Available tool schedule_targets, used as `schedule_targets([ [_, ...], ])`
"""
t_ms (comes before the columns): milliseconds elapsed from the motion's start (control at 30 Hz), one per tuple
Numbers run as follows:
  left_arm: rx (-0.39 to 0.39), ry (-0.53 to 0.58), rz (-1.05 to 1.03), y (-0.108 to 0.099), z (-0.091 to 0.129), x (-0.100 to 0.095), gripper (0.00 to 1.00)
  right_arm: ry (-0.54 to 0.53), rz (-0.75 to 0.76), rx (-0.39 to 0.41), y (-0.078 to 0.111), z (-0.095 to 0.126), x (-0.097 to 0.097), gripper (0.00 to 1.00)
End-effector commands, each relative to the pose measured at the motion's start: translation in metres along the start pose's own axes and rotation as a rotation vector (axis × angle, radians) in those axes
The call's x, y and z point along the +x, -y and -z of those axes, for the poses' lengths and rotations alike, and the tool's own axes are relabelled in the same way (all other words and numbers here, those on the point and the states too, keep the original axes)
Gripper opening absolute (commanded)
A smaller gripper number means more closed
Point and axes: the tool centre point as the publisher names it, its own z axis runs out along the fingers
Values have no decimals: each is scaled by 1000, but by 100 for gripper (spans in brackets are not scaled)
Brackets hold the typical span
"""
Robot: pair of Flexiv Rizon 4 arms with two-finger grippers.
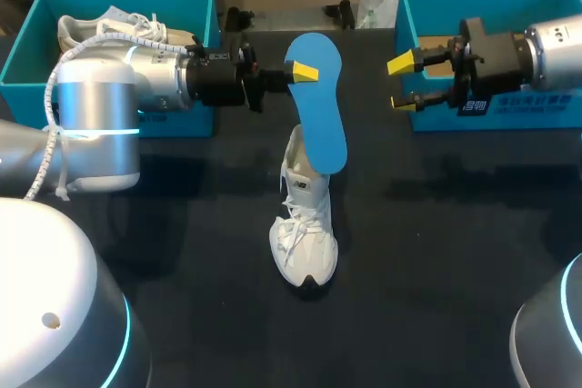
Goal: Take the shoe out of the shoebox, open the shoe tongue, remove and reinsert the insole, then place the shoe into the shoebox
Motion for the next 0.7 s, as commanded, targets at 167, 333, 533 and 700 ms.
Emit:
schedule_targets([
  [167, -89, 17, -217, -1, 3, 6, 0, 1, -1, 2, -2, -2, -1, 100],
  [333, -95, 30, -428, 4, 6, 20, 0, 1, -1, 2, -2, -2, -1, 100],
  [533, -102, 46, -638, 11, 10, 35, 0, 1, -1, 2, -2, -2, -1, 100],
  [700, -108, 103, -904, 17, 15, 35, 0, 1, -1, 2, -2, -2, -1, 100],
])
